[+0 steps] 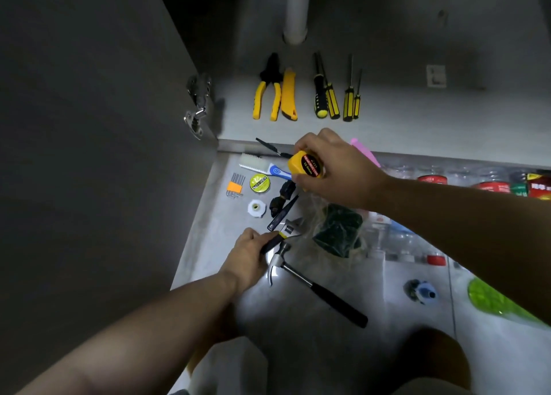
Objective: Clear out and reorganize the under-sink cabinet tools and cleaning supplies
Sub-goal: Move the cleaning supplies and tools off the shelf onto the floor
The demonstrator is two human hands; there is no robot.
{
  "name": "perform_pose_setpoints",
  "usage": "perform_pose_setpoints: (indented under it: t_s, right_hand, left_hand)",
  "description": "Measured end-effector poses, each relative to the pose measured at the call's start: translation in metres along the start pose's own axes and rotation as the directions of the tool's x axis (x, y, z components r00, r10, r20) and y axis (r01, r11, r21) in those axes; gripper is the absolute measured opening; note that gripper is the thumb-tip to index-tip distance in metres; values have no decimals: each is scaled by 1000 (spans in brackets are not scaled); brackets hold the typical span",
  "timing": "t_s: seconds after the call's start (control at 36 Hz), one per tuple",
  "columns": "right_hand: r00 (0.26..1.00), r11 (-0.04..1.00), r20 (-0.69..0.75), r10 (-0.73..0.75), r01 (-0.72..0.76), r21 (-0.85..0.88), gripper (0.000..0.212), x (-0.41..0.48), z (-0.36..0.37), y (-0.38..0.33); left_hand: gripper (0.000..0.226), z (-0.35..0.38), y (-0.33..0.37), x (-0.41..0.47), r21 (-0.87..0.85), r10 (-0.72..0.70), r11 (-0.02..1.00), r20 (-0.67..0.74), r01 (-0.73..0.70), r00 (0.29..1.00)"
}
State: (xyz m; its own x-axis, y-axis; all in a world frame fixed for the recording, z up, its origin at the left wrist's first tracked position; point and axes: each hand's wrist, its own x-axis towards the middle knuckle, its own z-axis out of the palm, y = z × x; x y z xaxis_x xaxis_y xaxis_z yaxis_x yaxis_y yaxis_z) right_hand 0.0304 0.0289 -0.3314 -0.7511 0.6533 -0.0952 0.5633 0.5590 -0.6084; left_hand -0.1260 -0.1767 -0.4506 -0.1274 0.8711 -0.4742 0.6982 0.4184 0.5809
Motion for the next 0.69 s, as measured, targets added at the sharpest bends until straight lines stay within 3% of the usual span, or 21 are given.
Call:
perform_pose_setpoints:
  t_s: [0.14,0.19,0.25,0.28,0.33,0.39,0.44,0.53,0.69]
  right_hand:
    - [999,1000,32,9,-9,-11,57,-4,12,-2]
    - [998,1000,60,6,-6,-4,61,-5,19,-4]
    - [996,1000,87,0,-1,12,63,-8,26,-6]
    - [995,1000,96,-5,3,15,62,-9,30,-7]
    - [994,1000,111,-7,5,11,64,-12,38,-11]
    - [992,999,123,-22,26,-36,68,-15,46,-16]
    - [990,994,137,-44,57,-90,70,-18,53,-20]
    - [989,995,131,-75,83,-61,64,-17,57,-25]
    - [985,996,155,-71,61,68,67,-10,56,-24]
  left_hand:
    - [56,-1,0,0,104,-5,995,-12,6,1000]
    - [52,-3,10,0,-52,-79,996,-70,76,994]
    - [37,-11,24,-1,-375,-195,917,-130,134,972]
    - [31,-17,31,-2,-553,-248,820,-106,150,963]
    - [25,-30,41,-5,-838,-253,511,64,189,965]
    - [25,-41,46,-7,-948,-118,184,240,259,964]
    - [31,-47,48,-7,-940,6,42,339,338,941]
    - [39,-50,47,-4,-941,26,-13,336,337,941]
    - [24,-45,32,5,-966,-172,73,233,249,957]
